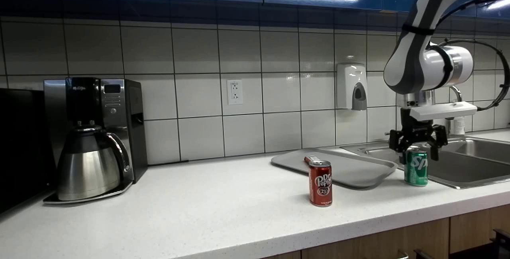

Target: Put the red and green can on the grey tray

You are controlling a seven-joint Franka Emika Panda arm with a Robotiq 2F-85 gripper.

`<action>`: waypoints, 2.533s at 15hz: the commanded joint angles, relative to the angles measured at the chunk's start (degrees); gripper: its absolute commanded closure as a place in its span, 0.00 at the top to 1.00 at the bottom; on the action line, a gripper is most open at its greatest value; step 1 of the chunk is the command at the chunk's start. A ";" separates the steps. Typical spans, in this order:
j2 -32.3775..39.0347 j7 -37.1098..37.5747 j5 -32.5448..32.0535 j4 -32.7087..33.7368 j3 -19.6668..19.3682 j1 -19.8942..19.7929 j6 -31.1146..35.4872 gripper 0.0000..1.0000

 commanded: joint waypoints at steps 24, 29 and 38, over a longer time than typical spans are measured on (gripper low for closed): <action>-10.88 0.15 -0.49 -0.70 0.32 1.34 0.39 0.39; -8.79 -0.30 0.20 1.55 0.82 1.92 0.51 0.39; -1.55 -1.04 1.43 7.55 0.90 3.44 0.65 0.39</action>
